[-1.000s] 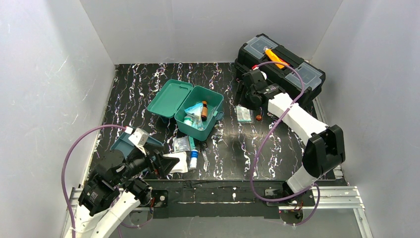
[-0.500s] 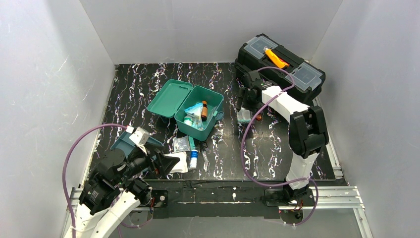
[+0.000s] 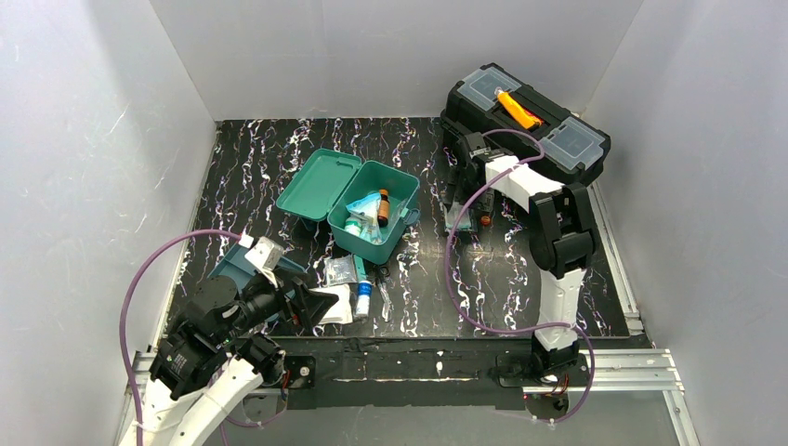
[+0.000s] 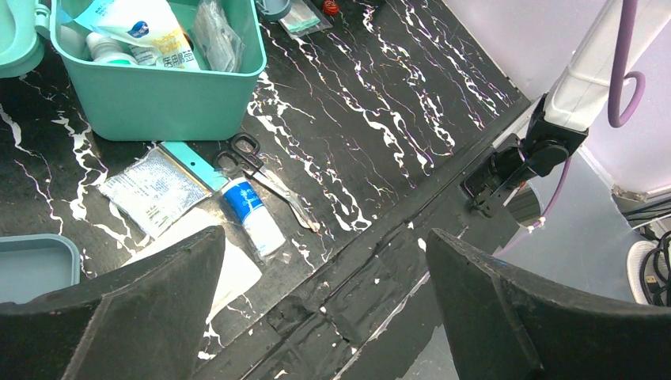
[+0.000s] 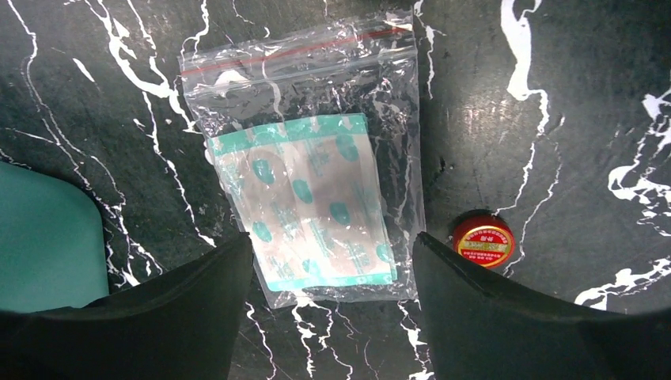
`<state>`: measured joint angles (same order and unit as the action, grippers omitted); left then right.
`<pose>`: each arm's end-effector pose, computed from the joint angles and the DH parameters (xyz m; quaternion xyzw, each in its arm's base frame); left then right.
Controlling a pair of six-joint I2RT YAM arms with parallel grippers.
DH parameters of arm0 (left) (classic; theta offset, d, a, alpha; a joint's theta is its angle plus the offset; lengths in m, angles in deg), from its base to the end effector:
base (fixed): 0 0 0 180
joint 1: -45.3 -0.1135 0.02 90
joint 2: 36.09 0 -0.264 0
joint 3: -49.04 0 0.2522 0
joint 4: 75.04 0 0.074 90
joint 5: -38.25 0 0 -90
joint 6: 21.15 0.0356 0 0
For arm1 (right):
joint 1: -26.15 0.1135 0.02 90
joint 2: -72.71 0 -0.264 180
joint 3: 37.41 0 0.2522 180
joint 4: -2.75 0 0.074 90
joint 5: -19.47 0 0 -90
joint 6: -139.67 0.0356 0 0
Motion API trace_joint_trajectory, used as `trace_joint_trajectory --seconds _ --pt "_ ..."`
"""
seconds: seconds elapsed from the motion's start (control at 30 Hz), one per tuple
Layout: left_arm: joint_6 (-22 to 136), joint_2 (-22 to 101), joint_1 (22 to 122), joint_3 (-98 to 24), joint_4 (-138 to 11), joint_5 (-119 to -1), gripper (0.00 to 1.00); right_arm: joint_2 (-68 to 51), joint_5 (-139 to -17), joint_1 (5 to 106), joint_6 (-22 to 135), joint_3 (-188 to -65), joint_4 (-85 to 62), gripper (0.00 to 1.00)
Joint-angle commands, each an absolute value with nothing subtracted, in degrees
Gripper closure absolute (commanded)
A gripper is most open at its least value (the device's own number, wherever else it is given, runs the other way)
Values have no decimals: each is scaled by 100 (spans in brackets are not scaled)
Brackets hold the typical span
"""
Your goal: Organize the medicine kit
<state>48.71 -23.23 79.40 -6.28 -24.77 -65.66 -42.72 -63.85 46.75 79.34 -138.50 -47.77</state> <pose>0.0418 -0.0386 0.3278 0.1699 0.7329 -0.3787 0.5391 0.3985 0.1454 0.1905 0.0897 0.9703 0.0408 0.2208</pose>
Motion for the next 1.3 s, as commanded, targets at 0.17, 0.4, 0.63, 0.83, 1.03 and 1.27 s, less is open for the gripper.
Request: trace_joint_trajectory --seconds 0.17,0.4,0.63,0.83,1.03,1.27 --pt "4916 -2230 7949 -620 -2445 -6487 2 -4562 -6343 4685 7778 -14234 -4905 26" --pt "4914 -2240 7948 -619 -2441 -6510 2 -4653 -6248 4729 7705 -14104 -5050 36" --pt "4916 -2288 7949 -621 -2441 -6519 2 -4427 -6120 4935 7664 -13689 -5090 56" --pt "4905 -2343 7949 -613 -2447 -6528 2 -4089 -6081 5174 7742 -13183 -5002 82" --pt "4899 -2437 7949 -607 -2446 -6517 2 -3584 -6087 5429 7917 -12509 -4816 99" --pt "4881 -2504 7948 -603 -2445 -6463 2 -2662 -6124 5786 8209 -11639 -4593 99"
